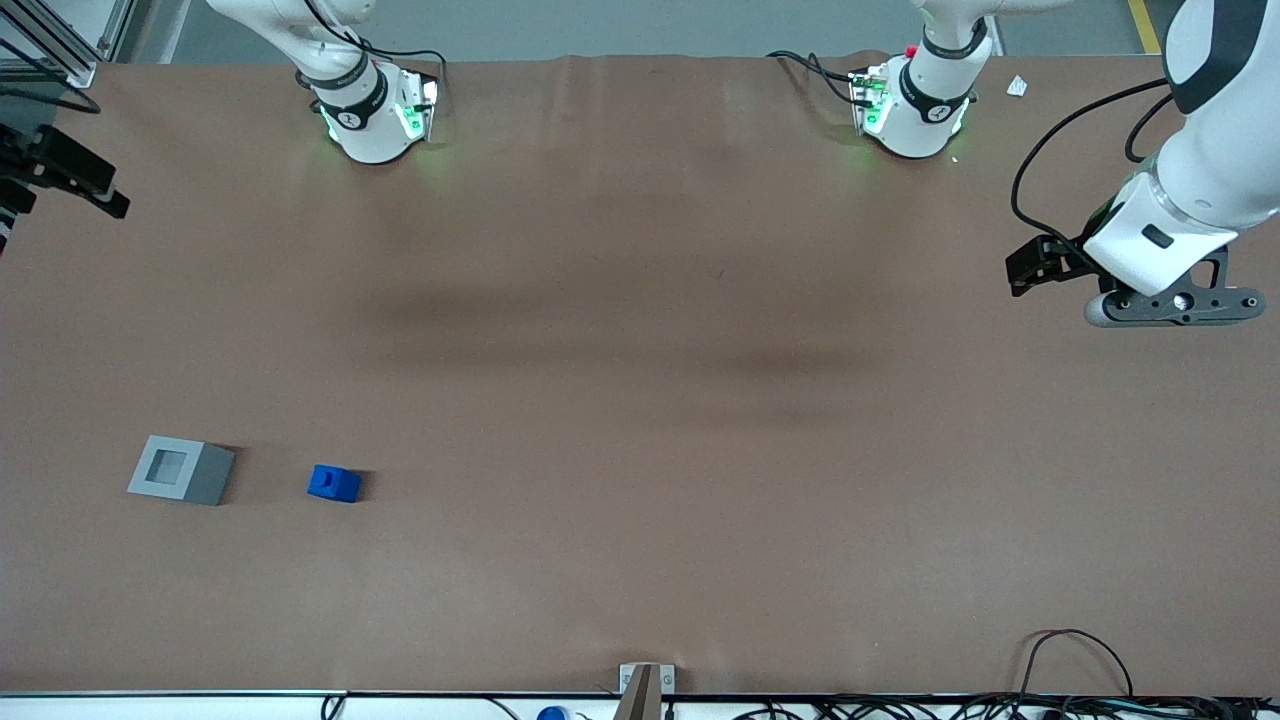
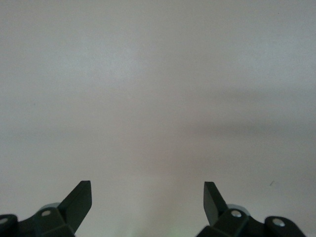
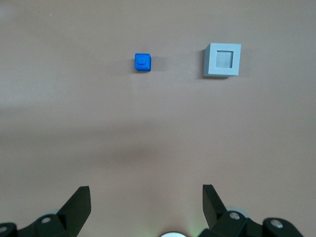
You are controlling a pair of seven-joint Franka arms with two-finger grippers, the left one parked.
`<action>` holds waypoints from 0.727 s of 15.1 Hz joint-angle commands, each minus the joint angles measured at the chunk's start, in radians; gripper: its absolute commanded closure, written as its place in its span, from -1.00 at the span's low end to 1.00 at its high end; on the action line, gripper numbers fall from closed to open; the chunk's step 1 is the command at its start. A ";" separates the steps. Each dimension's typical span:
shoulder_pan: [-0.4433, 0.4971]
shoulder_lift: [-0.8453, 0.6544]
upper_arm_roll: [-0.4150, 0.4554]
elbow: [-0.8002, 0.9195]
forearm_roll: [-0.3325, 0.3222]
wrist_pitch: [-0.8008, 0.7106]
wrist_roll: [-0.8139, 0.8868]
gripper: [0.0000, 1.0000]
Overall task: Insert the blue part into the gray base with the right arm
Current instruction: 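Move the right gripper out from its rest pose toward the blue block, then lower the open right gripper over the blue block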
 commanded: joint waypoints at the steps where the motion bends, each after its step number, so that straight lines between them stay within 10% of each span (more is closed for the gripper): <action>1: -0.001 0.023 0.004 -0.096 0.012 0.123 0.012 -1.00; 11: 0.019 0.296 0.004 -0.133 0.009 0.393 0.038 -1.00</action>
